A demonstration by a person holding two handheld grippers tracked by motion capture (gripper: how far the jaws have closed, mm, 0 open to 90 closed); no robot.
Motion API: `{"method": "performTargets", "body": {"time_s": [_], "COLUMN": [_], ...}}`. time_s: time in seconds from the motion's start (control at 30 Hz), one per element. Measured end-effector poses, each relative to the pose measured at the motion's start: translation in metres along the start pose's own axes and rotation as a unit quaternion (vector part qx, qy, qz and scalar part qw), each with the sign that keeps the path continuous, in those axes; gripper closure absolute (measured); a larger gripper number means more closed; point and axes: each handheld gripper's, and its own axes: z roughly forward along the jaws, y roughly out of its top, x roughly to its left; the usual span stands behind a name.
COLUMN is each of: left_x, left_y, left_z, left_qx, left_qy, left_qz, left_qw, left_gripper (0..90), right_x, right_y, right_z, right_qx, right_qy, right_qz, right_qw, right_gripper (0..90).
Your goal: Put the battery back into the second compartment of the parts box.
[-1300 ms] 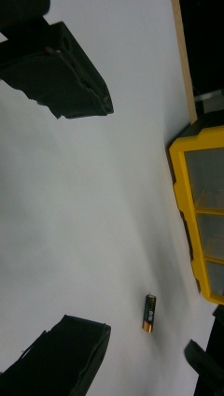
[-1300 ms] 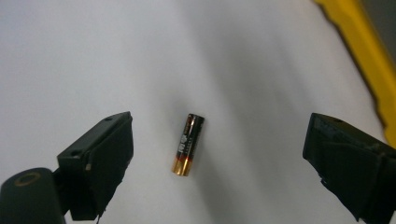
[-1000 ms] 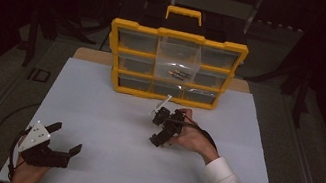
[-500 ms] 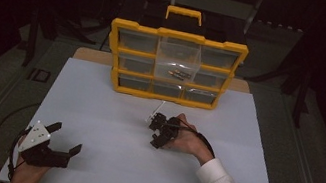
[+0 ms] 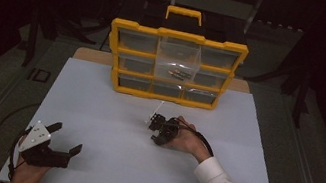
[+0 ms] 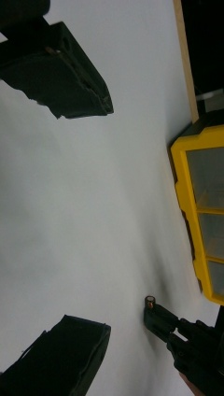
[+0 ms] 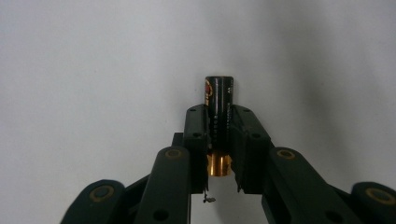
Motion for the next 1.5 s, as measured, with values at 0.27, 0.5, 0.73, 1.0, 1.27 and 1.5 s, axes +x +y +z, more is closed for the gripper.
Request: {"method": "performTargets", "body": {"time_s": [0.27,0.5,0.73,1.0,1.27,1.5], "left_x": [0.0,0.001,0.0,0.0,0.0,0.0], "left_y": [0.0,0.0,0.0,0.0,0.0,0.0], "left_z": [0.0,-0.001,0.0,0.001,0.0,0.0], "left_qx": [0.0,0.0,0.001,0.002,-0.001,-0.002], "left_qy": [0.0,0.002,0.001,0.0,-0.001,0.0], "left_qz": [0.0,-0.001,0.0,0.001,0.0,-0.001], "left_qw": [1.0,1.0,1.0,1.0,1.0,1.0], "left_gripper": [0.1,0.1,0.1,0.1,0.1,0.1], "right_x": [-0.001,0.0,-0.002,-0.006,-0.009,-0.013], "right_y": [-0.001,-0.001,0.002,0.009,0.017,0.023], "right_z": [-0.01,-0.034,-0.06,-0.094,-0.13,-0.159], "right_qx": [-0.012,-0.036,-0.054,-0.067,-0.081,-0.091], "right_qy": [-0.001,-0.001,-0.004,-0.011,-0.016,-0.013], "right_qz": [-0.019,-0.035,-0.055,-0.069,-0.088,-0.096], "right_qw": [0.9997,0.9987,0.997,0.9953,0.9927,0.9911], "right_gripper": [76.8,76.8,76.8,76.8,76.8,76.8]}}
